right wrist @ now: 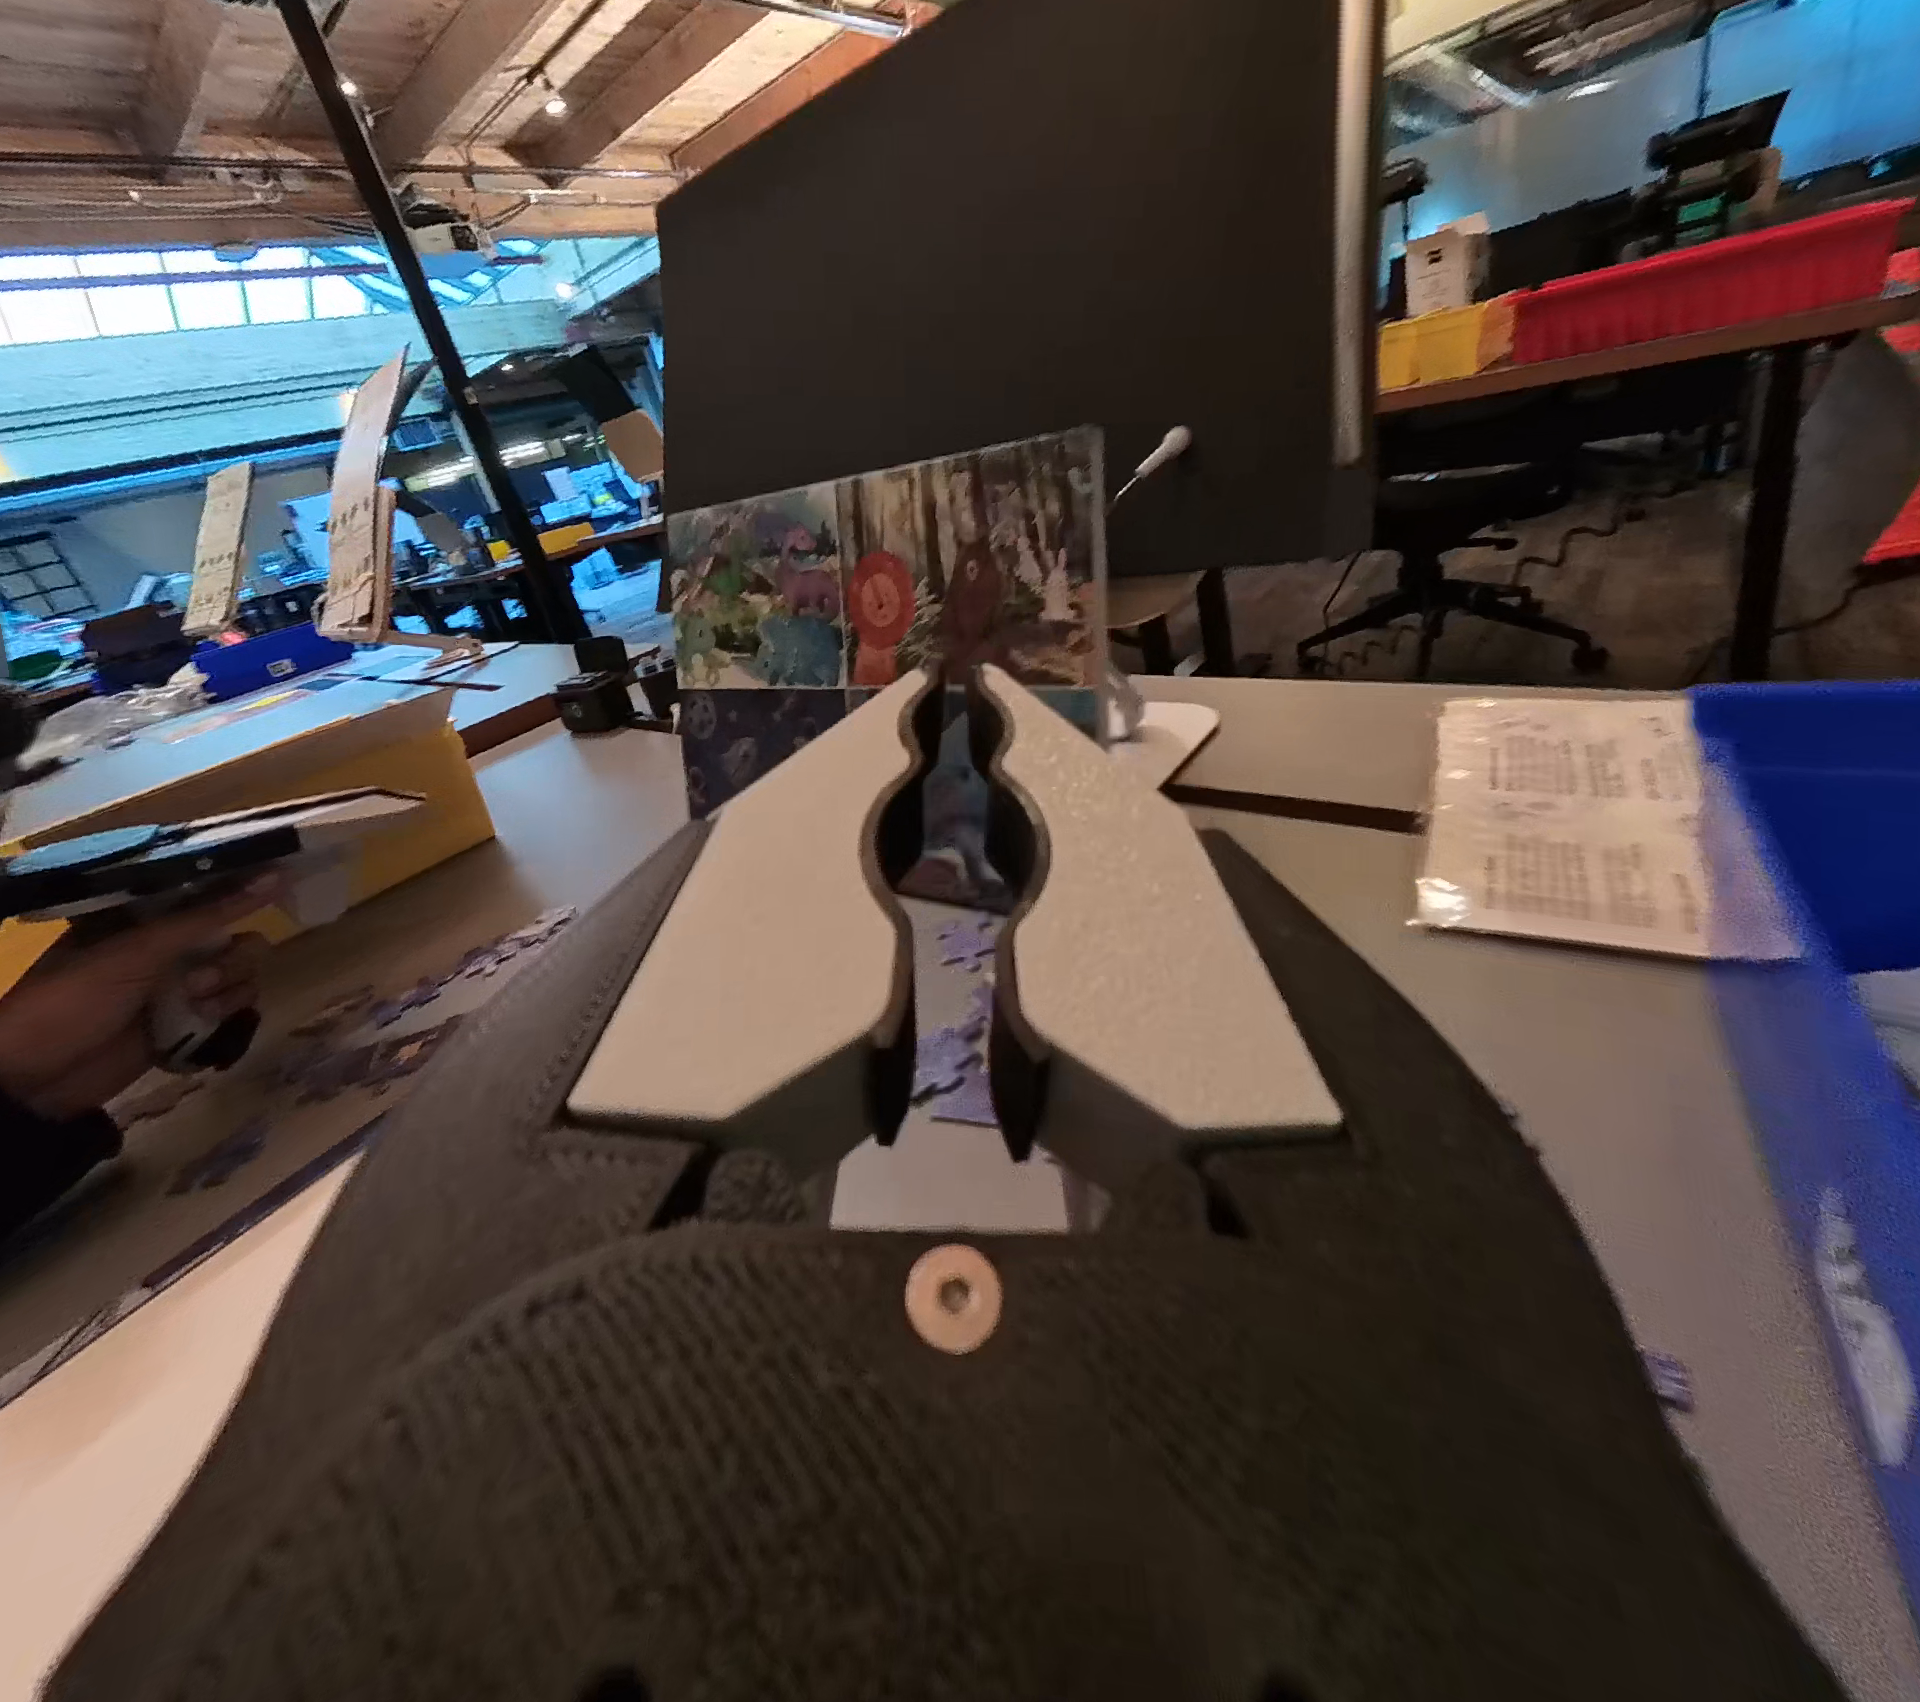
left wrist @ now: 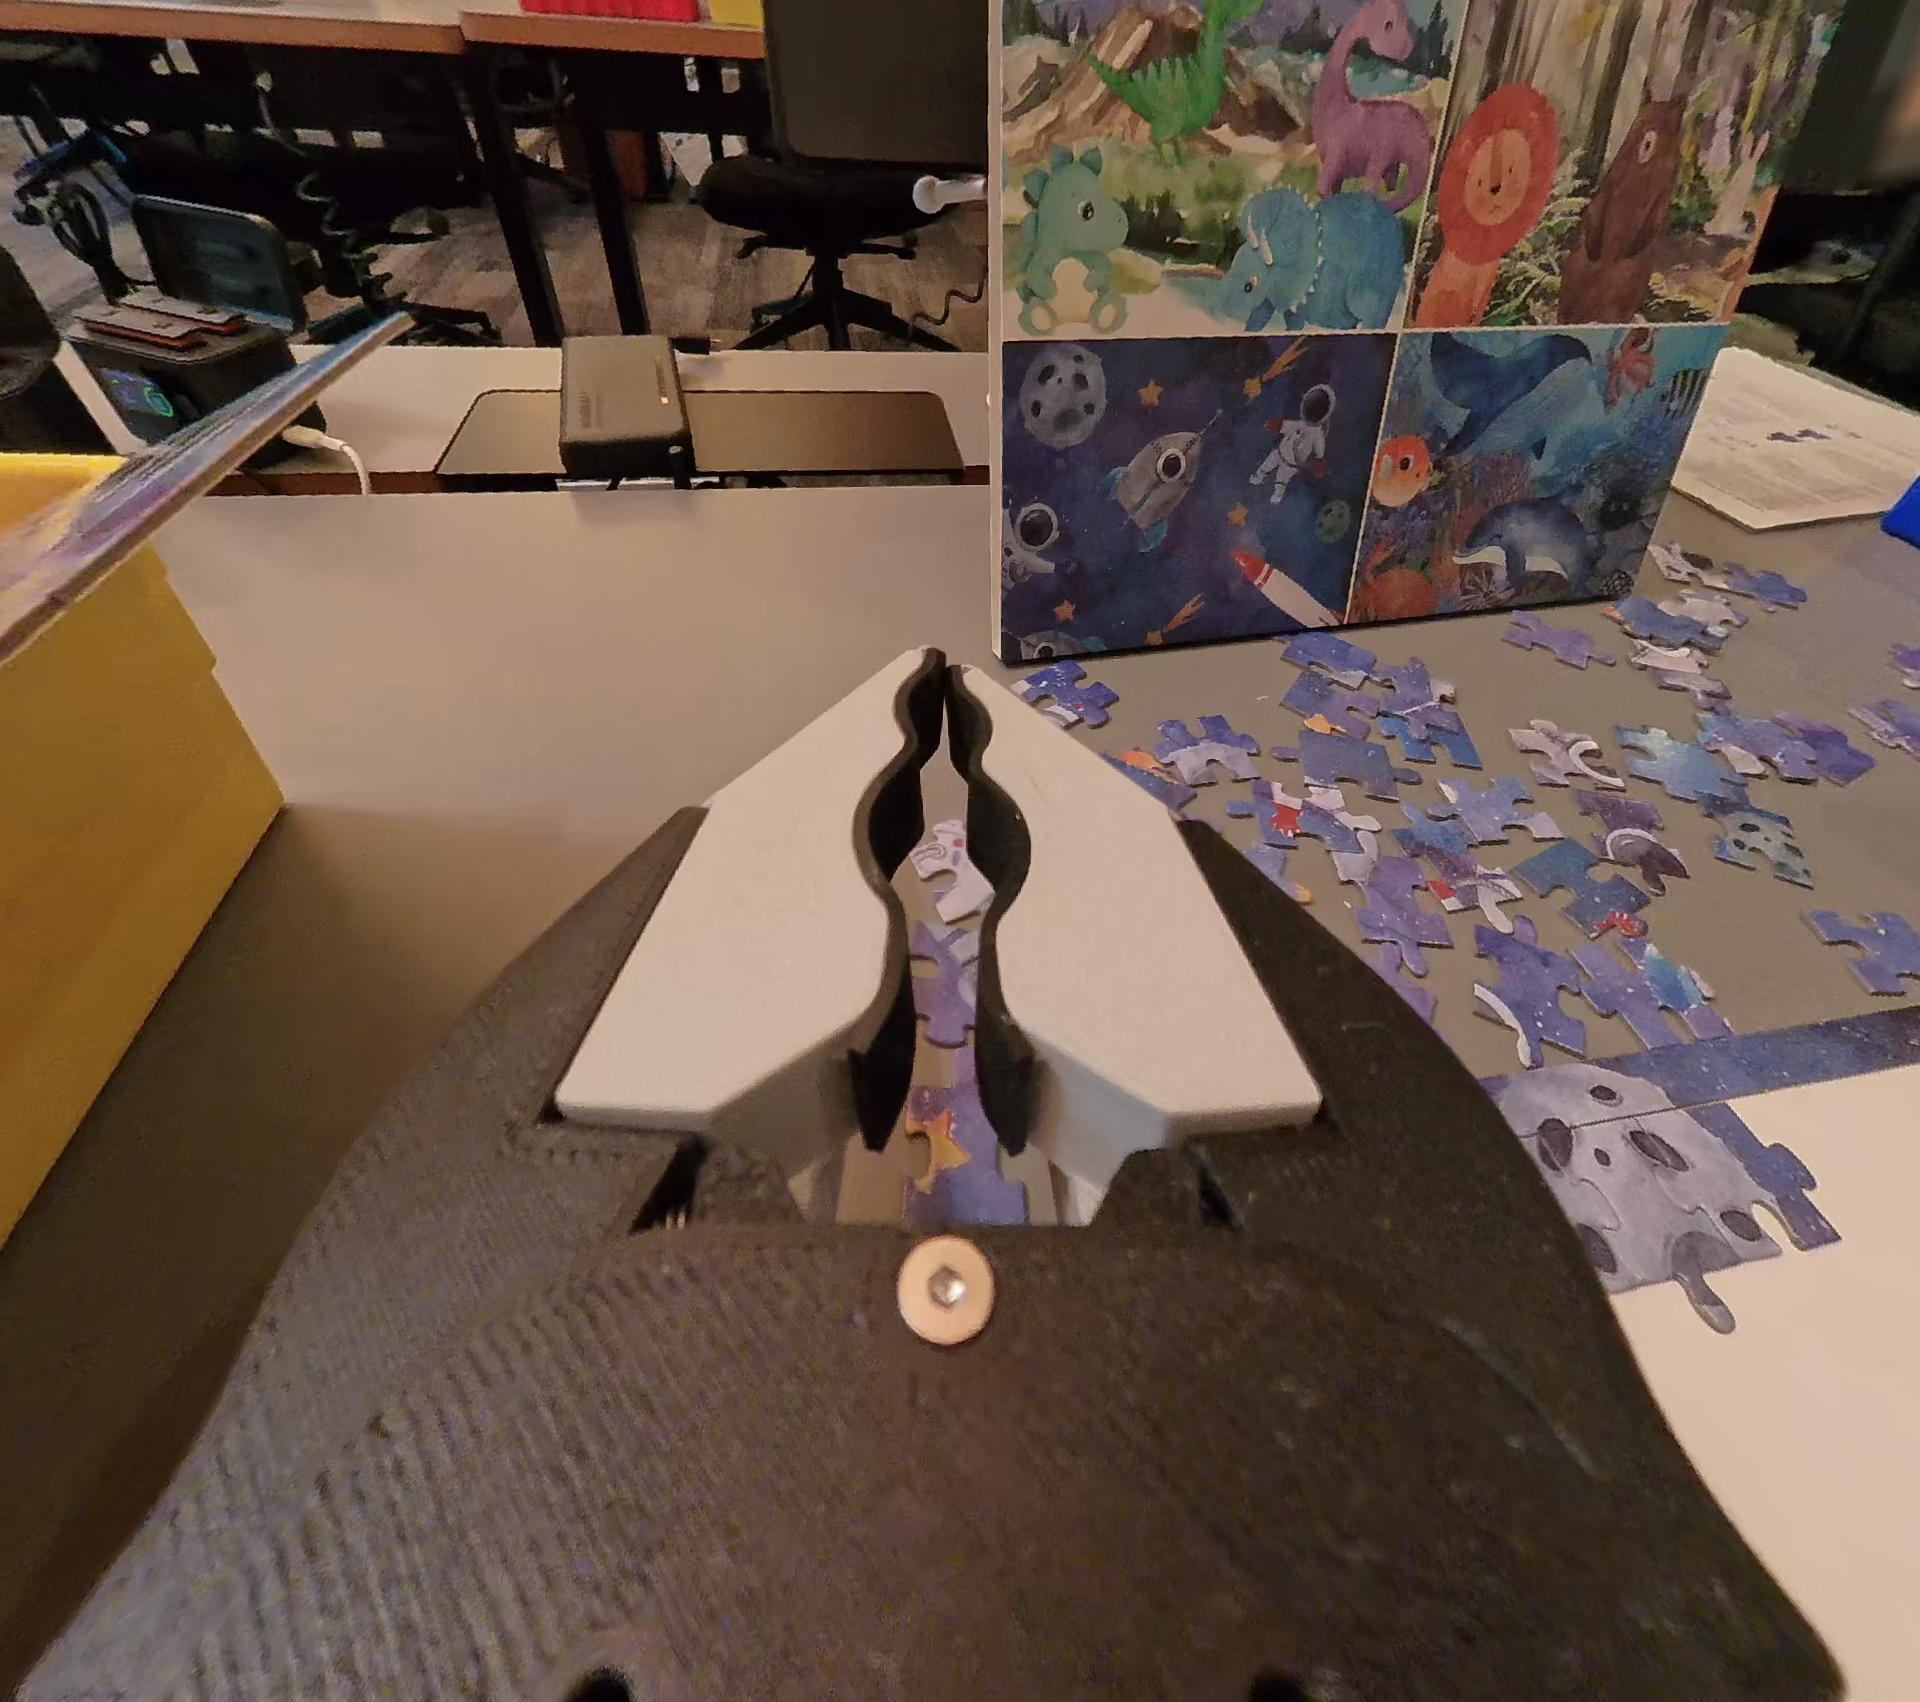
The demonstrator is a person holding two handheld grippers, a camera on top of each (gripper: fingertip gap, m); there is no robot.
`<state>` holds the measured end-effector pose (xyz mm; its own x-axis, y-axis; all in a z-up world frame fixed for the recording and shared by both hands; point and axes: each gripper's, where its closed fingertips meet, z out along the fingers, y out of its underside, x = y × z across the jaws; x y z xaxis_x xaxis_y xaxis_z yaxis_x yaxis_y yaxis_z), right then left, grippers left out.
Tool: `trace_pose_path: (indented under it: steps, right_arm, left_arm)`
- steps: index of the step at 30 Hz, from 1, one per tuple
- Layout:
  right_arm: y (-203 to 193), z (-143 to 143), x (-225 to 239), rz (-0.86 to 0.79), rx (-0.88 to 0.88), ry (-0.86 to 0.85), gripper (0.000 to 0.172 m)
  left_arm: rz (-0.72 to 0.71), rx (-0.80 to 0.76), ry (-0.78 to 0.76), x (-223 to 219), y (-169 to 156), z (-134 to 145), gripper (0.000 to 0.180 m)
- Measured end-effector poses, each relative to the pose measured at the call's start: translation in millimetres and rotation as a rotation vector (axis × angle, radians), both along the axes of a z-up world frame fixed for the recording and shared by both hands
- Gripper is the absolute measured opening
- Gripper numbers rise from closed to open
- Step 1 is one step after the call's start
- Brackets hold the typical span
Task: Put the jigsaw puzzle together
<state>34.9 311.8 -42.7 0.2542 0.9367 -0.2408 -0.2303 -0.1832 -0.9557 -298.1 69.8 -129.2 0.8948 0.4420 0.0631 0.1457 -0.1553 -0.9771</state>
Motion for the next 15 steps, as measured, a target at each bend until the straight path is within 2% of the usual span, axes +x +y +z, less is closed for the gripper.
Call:
trace_pose_path:
  steps: [4, 8, 11, 15]
  right_arm:
    - [-28, -35, -38, 0.147, -0.059, -0.093, 0.004]
    - [-52, -68, -64, 0.211, 0.008, -0.256, 0.005]
    - [-57, -74, -68, 0.198, 0.072, -0.309, 0.001]
    - [-53, -72, -66, 0.173, 0.072, -0.298, 0.0]
  left_arm:
    - [-0.03, 0.006, 0.0, 4, 2, 1, 0.0]
    - [-0.048, 0.013, 0.004, 7, 2, 2, 0.0]
    - [-0.061, 0.019, 0.002, 9, 3, 3, 0.0]
    - [-0.105, 0.02, 0.002, 15, 5, 3, 0.0]
